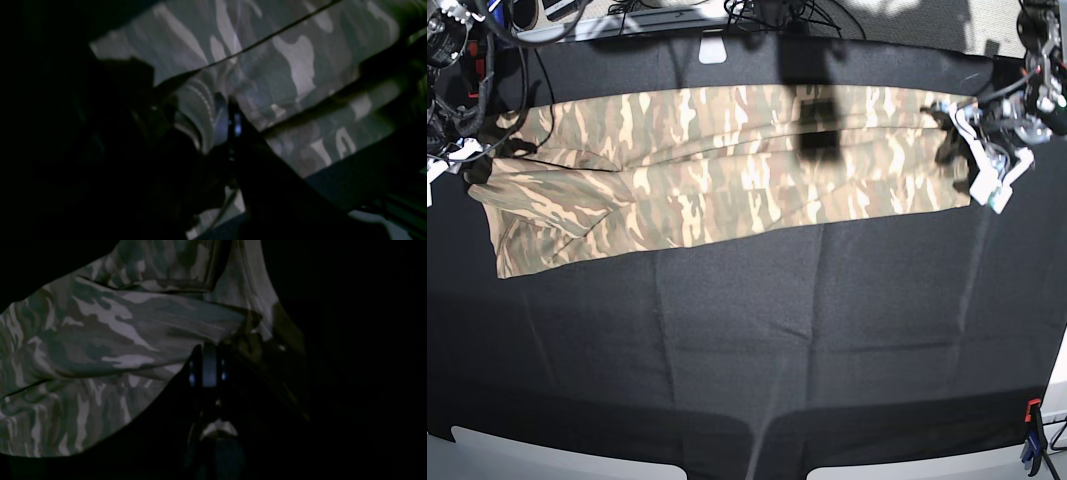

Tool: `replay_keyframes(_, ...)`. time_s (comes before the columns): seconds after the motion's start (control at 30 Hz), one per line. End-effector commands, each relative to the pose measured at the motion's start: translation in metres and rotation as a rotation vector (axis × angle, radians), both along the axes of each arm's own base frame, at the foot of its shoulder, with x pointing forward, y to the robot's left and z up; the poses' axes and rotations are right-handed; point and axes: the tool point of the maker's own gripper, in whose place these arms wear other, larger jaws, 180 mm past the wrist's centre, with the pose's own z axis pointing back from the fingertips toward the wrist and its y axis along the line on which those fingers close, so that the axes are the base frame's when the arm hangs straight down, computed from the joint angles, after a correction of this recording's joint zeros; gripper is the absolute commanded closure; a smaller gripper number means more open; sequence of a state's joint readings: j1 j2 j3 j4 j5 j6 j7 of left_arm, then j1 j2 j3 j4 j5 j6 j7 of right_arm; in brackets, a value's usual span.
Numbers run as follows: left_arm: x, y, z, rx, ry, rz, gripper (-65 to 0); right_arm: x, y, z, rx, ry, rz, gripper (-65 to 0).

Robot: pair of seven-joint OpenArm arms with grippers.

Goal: Layout the t-shirt on the table in an organized manner, then fold the t-shirt properly
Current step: 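Pull the folded shirt's ends apart with both grippers to straighten it, then hold the folded shirt ends and adjust the left gripper's grip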

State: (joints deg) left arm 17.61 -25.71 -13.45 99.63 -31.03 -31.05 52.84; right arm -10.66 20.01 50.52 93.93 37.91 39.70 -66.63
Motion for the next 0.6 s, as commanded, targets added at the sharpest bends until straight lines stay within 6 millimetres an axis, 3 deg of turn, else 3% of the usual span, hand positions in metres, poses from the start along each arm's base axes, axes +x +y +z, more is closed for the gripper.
replay_keyframes(0.0, 0.008, 0.008, 0.009, 0.031, -0.032, 0.001, 0.0, 0.006, -0.008, 0.016, -0.043, -0.041, 0.008, 0.0)
replay_keyframes(0.57, 0.013, 0.016, 0.009, 0.067, -0.053, 0.039, 0.0, -0.008, -0.013, 0.005, -0.069, 0.018, 0.000, 0.0)
